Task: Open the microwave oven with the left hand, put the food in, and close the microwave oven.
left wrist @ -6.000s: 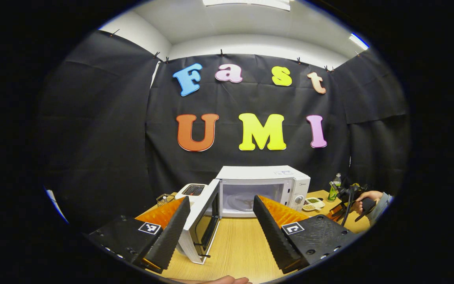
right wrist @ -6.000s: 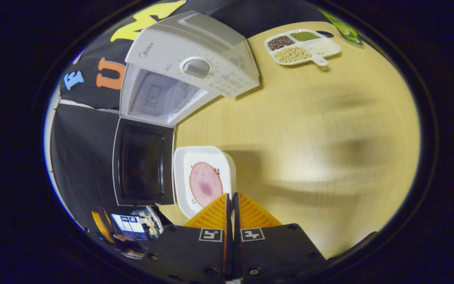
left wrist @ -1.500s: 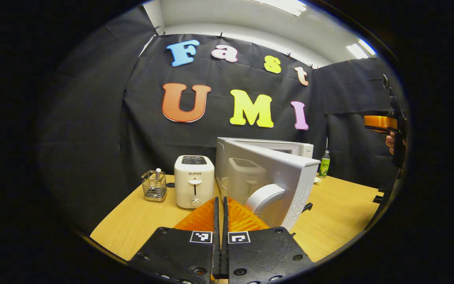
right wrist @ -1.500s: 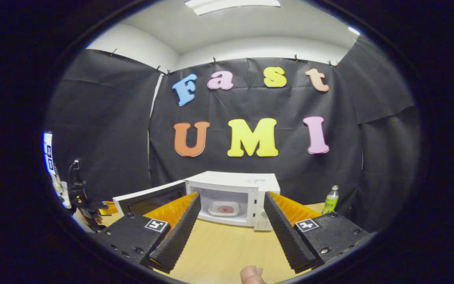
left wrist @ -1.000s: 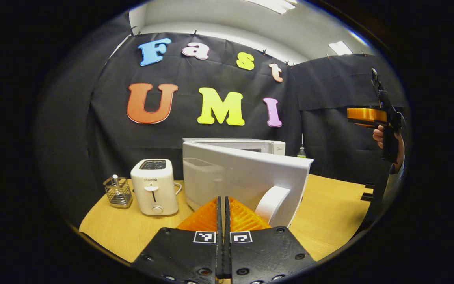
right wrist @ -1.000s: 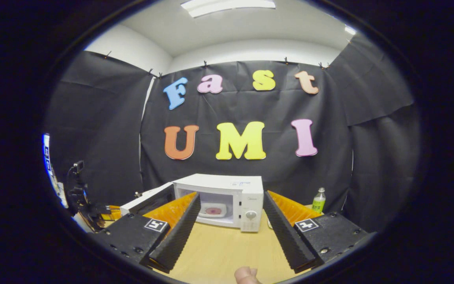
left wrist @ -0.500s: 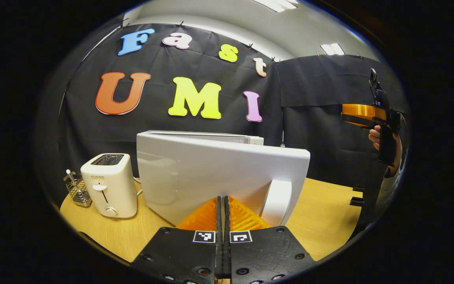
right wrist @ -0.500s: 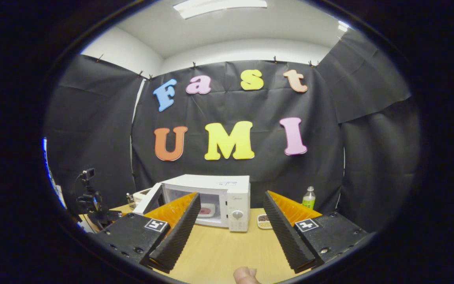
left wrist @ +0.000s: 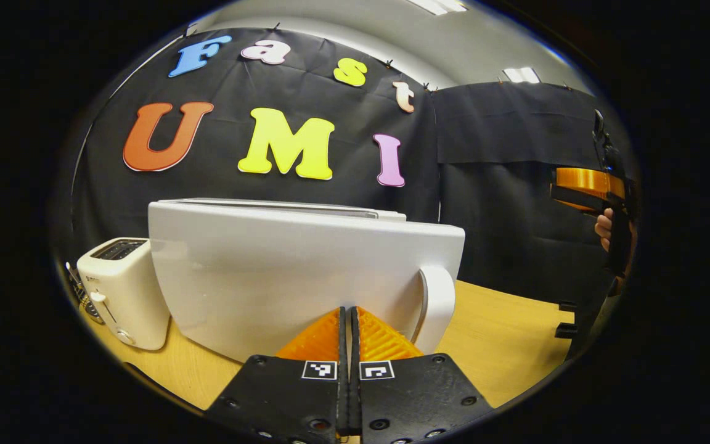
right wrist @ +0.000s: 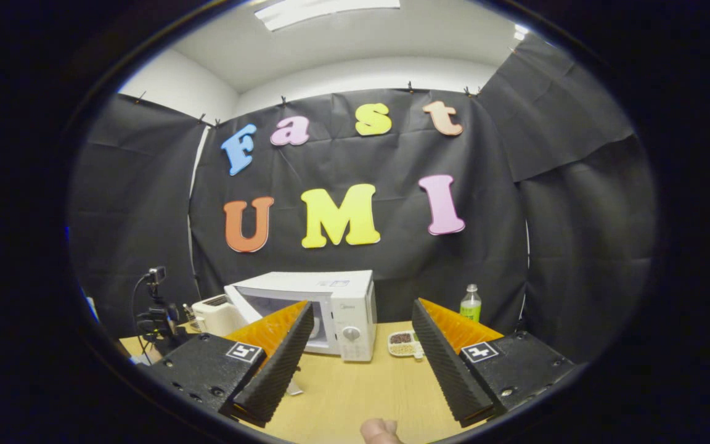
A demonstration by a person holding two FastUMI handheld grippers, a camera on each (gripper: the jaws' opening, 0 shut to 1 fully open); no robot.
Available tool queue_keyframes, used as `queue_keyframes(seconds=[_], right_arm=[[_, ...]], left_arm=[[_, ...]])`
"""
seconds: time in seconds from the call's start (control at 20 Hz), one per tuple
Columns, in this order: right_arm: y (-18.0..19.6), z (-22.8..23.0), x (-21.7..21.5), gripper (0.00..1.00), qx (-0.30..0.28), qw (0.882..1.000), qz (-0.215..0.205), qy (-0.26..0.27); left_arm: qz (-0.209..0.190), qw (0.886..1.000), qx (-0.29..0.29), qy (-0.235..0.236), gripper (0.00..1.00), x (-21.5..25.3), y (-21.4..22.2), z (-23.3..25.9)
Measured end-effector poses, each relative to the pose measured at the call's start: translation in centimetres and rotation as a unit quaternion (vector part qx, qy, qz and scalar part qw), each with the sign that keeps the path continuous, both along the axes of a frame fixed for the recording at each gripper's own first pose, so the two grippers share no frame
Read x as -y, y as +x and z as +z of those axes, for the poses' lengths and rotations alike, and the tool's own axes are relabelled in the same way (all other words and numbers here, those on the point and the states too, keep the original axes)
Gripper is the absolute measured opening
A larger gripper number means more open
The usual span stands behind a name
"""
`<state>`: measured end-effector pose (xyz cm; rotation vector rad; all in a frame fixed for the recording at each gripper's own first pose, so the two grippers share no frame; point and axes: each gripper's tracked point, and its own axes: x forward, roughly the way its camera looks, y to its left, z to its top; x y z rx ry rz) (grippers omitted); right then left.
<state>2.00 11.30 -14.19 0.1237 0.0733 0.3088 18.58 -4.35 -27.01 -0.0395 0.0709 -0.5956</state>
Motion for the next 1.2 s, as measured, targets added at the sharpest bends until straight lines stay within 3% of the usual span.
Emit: queue_keyframes(seconds=[0.05,0.1,0.15,0.25,0.3,0.35,0.45,0.8,1.0,1.05,1.1,1.2], right_arm=[[0.4,-0.4,0.3,1.00,-0.002,1.000,0.001,0.002],[0.9,-0.6,0.6,0.95,-0.003,1.000,0.001,0.003],[1.3,-0.9,1.2,1.00,-0.003,1.000,-0.002,0.005],[2.0,-1.5,2.1,1.00,-0.006,1.000,-0.006,0.006],[2.2,-1.9,2.6,0.95,-0.008,1.000,-0.008,0.006],[2.6,-2.2,3.1,1.00,-0.011,1.000,-0.011,0.005],[3.0,-2.9,4.1,1.00,-0.015,1.000,-0.015,0.006],[3.4,-3.9,6.9,1.00,-0.026,0.999,-0.027,0.017],[2.7,-3.9,7.8,1.00,-0.034,0.999,-0.029,0.023],[2.5,-3.9,7.9,0.91,-0.037,0.999,-0.031,0.022],[2.1,-3.9,8.1,1.00,-0.038,0.998,-0.034,0.022],[1.4,-3.9,8.3,1.00,-0.039,0.998,-0.038,0.017]], left_arm=[[0.006,1.000,0.003,0.001,0.00,0.6,0.9,0.1],[0.007,1.000,0.002,0.001,0.00,1.3,1.7,0.0],[0.008,1.000,0.000,0.000,0.00,2.2,2.5,-0.1],[0.018,1.000,0.001,0.002,0.00,3.4,4.2,-0.1],[0.022,1.000,0.001,0.003,0.00,4.0,5.1,-0.1],[0.027,1.000,-0.001,0.005,0.00,4.5,6.1,-0.1],[0.037,0.999,-0.004,0.007,0.00,5.8,7.7,-0.2],[0.141,0.989,-0.008,0.038,0.00,6.0,13.4,-1.0],[0.142,0.990,-0.007,0.019,0.00,6.5,13.3,-0.6],[0.143,0.989,-0.012,0.016,0.00,6.5,13.2,-0.7],[0.145,0.989,-0.016,0.014,0.00,6.5,13.1,-0.7],[0.121,0.992,-0.032,-0.009,0.00,7.9,12.9,-1.0]])
